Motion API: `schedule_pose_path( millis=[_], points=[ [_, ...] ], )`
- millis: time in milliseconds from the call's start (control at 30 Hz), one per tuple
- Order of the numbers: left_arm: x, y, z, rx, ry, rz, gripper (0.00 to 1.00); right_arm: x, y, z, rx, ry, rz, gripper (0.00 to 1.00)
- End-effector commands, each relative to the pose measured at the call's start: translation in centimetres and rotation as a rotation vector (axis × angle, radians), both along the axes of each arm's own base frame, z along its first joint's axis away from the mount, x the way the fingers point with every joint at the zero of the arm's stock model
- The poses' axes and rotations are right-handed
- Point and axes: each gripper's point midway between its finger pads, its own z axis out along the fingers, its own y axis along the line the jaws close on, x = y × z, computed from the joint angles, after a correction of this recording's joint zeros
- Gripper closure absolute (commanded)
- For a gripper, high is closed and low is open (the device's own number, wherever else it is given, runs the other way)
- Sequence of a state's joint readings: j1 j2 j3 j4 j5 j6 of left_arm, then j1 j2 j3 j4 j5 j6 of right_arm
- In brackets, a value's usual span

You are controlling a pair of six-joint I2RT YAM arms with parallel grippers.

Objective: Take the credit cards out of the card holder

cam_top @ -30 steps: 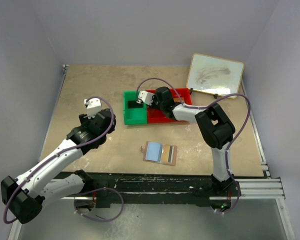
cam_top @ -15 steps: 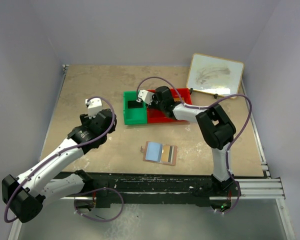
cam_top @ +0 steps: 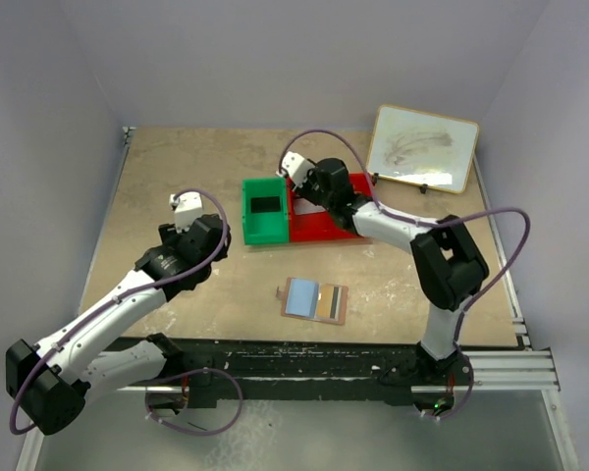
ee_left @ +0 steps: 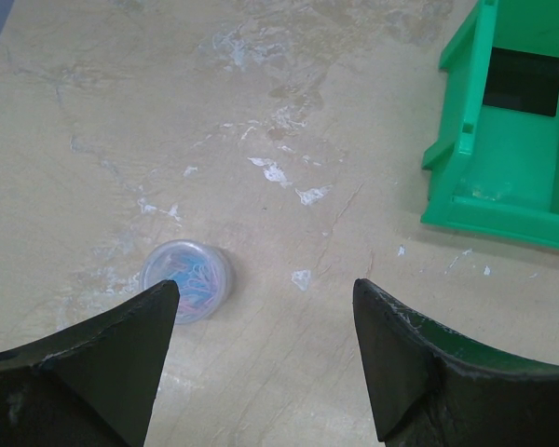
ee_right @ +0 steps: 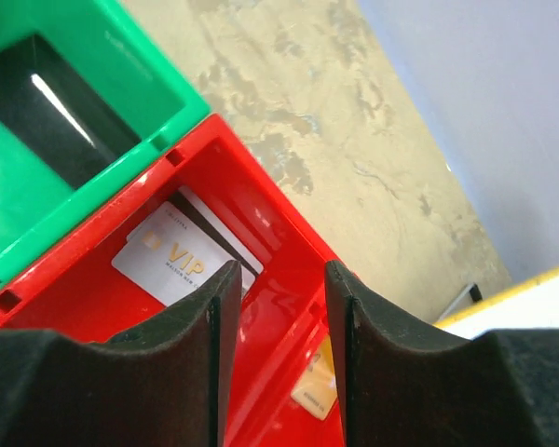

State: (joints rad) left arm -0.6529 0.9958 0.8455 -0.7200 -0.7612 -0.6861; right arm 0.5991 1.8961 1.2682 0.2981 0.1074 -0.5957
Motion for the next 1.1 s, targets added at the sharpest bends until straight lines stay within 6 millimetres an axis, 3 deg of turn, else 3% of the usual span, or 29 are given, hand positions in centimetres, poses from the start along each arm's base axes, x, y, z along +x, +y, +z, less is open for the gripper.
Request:
schedule_pose_path(
  millis=[0,67,133,233,367,533,667,1067],
  points=[
    [0.7,-0.3,1.4,-0.016,-0.034,-0.008,0.27,-1.0,-1.3,8.8,0.330,-0.116,-0.139,0.55],
    [0.7,-0.4,1.3,-0.016,-0.029,-0.012,0.27,-2.1,-1.6,9.8,0.453,-0.080,-0.181,0.54],
    [0.7,-0.6,1.0,-0.017,-0.020,-0.019,0.27,-3.2,-1.0,9.5,0.540,0.029,-0.201,0.62],
    [0.8,-0.8,0.8,-0.014,-0.008,-0.027,0.27,-4.5,0.4,5.6,0.554,0.291,-0.260,0.73],
    [0.8,-0.6,0.8,-0.006,-0.009,-0.019,0.27,-5.2,1.1,0.7,0.561,0.484,-0.372,0.85],
    [0.8,-0.6,0.8,-0.005,-0.010,-0.018,0.27,-5.1,1.5,-2.8,0.523,0.560,-0.429,0.86],
    [0.8,-0.7,0.9,-0.006,-0.009,-0.021,0.27,-4.6,0.7,-4.9,0.483,0.568,-0.510,0.88],
    [0.8,-0.6,0.9,-0.005,-0.012,-0.018,0.27,-2.3,0.6,-7.0,0.458,0.544,-0.601,0.91]
  ],
)
